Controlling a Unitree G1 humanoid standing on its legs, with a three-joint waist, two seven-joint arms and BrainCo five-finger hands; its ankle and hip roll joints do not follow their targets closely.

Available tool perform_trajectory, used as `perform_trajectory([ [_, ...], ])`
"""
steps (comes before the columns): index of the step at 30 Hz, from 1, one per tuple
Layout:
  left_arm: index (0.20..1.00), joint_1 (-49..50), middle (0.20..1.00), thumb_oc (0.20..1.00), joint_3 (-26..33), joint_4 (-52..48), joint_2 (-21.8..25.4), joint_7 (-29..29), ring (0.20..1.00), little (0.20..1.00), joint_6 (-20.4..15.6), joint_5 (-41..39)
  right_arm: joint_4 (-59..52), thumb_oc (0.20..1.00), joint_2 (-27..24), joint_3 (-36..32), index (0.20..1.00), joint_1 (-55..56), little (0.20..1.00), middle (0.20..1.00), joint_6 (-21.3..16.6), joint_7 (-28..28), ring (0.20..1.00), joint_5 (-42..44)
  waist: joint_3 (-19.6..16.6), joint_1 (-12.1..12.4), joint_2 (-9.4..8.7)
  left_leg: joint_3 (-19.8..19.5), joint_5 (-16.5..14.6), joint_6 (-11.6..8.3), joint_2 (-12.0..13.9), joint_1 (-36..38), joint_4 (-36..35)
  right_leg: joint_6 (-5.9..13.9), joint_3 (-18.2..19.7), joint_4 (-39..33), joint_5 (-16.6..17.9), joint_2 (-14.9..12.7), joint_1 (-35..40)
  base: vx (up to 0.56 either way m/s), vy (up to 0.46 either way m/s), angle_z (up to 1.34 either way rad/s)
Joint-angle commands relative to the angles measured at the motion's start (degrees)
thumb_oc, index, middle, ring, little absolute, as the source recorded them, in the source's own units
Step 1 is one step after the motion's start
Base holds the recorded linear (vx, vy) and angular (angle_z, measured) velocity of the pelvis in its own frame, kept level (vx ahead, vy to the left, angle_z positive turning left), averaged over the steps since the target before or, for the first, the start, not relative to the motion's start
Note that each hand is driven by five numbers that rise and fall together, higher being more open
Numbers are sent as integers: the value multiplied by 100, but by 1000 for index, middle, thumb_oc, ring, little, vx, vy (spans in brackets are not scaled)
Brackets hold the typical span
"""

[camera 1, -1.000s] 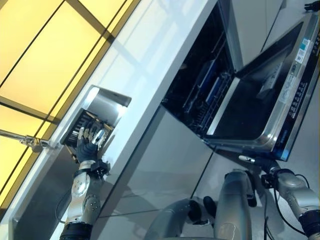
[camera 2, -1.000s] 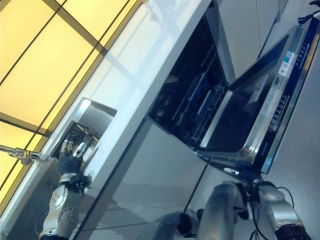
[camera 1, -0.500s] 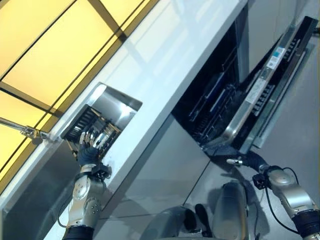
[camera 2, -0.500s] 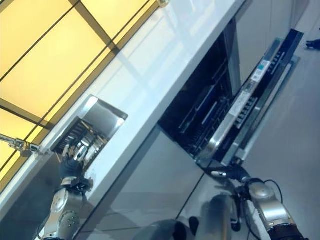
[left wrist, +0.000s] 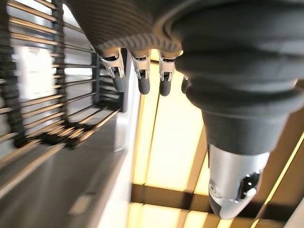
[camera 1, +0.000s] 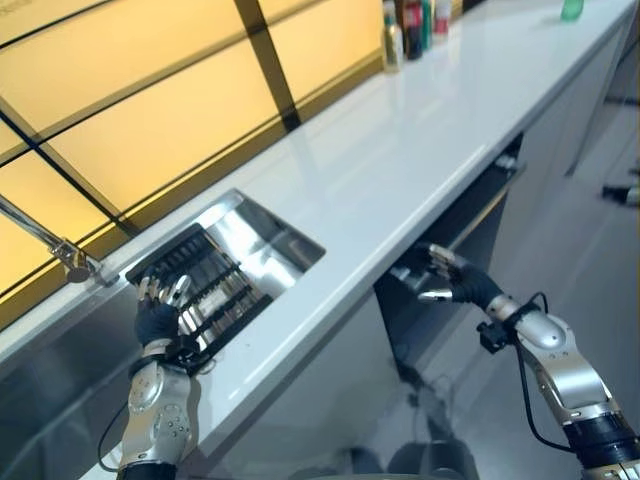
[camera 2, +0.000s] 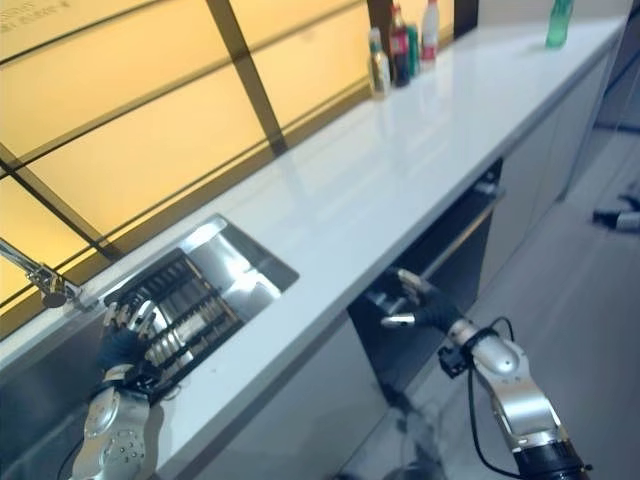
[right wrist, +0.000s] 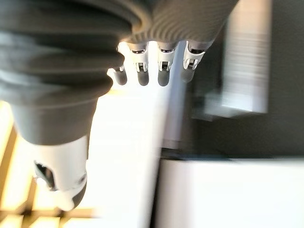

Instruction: Pick up plates and place into dishwasher.

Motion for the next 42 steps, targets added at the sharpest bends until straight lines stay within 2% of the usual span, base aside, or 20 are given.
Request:
perform_trajectory([
  [1,1000,-47,1000,1000,274,-49,690,-267,1000,1000,-34,70,-81,1000,230,-151,1000,-540,1000,1000,-404,127,1000,253,-365,201,-581,-76,-123,146,-160,-254,69,280,66,-1887,691,0,852,-41,-76,13],
  [9,1000,-125,1000,1000,328,-79,647,-429,1000,1000,-34,178,-242,1000,341,-266,1000,-421,1000,1000,-313,105,1000,494,-771,359,-806,-72,163,-14,128,60,-636,299,-276,-2618,937,155,1260,-53,-54,17],
  [13,1000,-153,1000,1000,298,-187,601,-480,1000,1000,-45,262,-249,1000,423,-266,1000,-459,1000,1000,-177,-83,1000,552,-808,433,-863,-31,231,-66,201,113,-809,324,-429,-2826,1045,185,1319,-75,-56,15],
  [19,1000,-289,1000,1000,242,-311,601,-556,1000,1000,-31,141,-403,1000,476,-154,1000,-704,1000,1000,-161,-199,1000,836,-785,513,-938,-100,235,-89,246,64,-825,316,-500,-2794,1000,225,1305,-66,-45,5],
  [23,1000,-553,1000,1000,-135,-373,496,-577,1000,1000,-20,-47,-337,1000,645,322,1000,-1183,1000,1000,-144,-522,1000,966,-747,635,-1006,-178,216,-109,266,25,-773,306,-572,-2770,957,245,1343,-27,-32,5],
  [27,1000,-755,1000,1000,-595,-498,342,-571,1000,1000,130,-132,-221,1000,813,954,1000,-1581,1000,1000,-295,-850,1000,855,-661,807,-1071,-219,236,-130,306,-44,-732,302,-730,-2728,917,219,1380,-25,-19,9],
  [34,1000,-1114,1000,1000,-1257,-551,243,-356,1000,1000,390,-106,672,1000,1307,2021,1000,-2159,1000,1000,-372,-1550,1000,910,-519,1166,-1235,-337,267,-194,419,-110,-667,253,-1111,-2684,815,187,1520,4,-35,28],
  [42,1000,-1009,1000,1000,-1428,-664,234,-309,1000,1000,561,-47,1318,1000,1725,2393,1000,-1997,1000,1000,-384,-2243,1000,1339,-379,1462,-1234,-580,343,-250,526,-212,-593,165,-1422,-2556,644,187,1651,24,-22,42],
])
